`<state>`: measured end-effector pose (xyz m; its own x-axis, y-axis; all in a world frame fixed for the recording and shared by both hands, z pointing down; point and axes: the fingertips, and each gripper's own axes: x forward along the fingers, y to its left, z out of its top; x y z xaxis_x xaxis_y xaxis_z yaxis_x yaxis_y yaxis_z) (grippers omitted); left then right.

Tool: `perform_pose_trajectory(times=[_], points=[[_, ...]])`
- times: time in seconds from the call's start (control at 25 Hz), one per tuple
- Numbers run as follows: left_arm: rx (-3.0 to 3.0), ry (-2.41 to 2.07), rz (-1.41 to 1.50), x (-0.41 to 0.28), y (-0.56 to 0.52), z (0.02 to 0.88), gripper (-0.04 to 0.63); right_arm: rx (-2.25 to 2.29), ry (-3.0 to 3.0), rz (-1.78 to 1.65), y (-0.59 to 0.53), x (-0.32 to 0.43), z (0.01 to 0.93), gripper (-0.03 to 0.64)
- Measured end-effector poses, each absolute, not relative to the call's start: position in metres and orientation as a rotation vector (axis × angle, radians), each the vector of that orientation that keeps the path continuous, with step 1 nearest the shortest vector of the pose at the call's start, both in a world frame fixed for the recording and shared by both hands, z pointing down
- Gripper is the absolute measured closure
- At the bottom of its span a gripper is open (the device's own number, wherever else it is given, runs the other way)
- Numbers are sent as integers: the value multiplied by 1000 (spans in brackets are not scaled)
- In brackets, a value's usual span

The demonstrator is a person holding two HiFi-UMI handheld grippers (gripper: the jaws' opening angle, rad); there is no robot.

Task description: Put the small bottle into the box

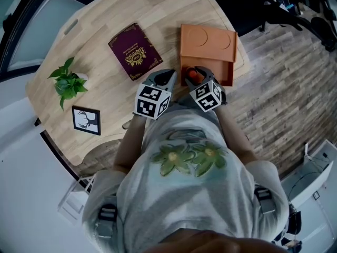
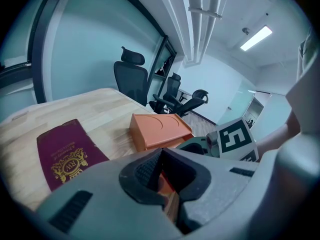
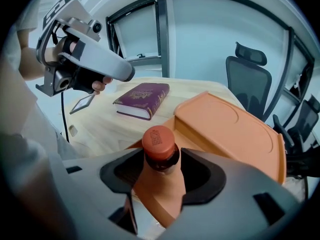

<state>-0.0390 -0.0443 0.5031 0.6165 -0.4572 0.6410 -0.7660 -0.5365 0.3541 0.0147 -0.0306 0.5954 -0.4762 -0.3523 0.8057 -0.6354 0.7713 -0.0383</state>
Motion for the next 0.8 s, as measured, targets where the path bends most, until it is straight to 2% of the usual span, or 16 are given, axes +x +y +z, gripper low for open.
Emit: perform_pose_trajectory(times=[0.8], points=[[2250,-935,582,-34,-40,489,588,893,-2240,457,-30,25,535,406]])
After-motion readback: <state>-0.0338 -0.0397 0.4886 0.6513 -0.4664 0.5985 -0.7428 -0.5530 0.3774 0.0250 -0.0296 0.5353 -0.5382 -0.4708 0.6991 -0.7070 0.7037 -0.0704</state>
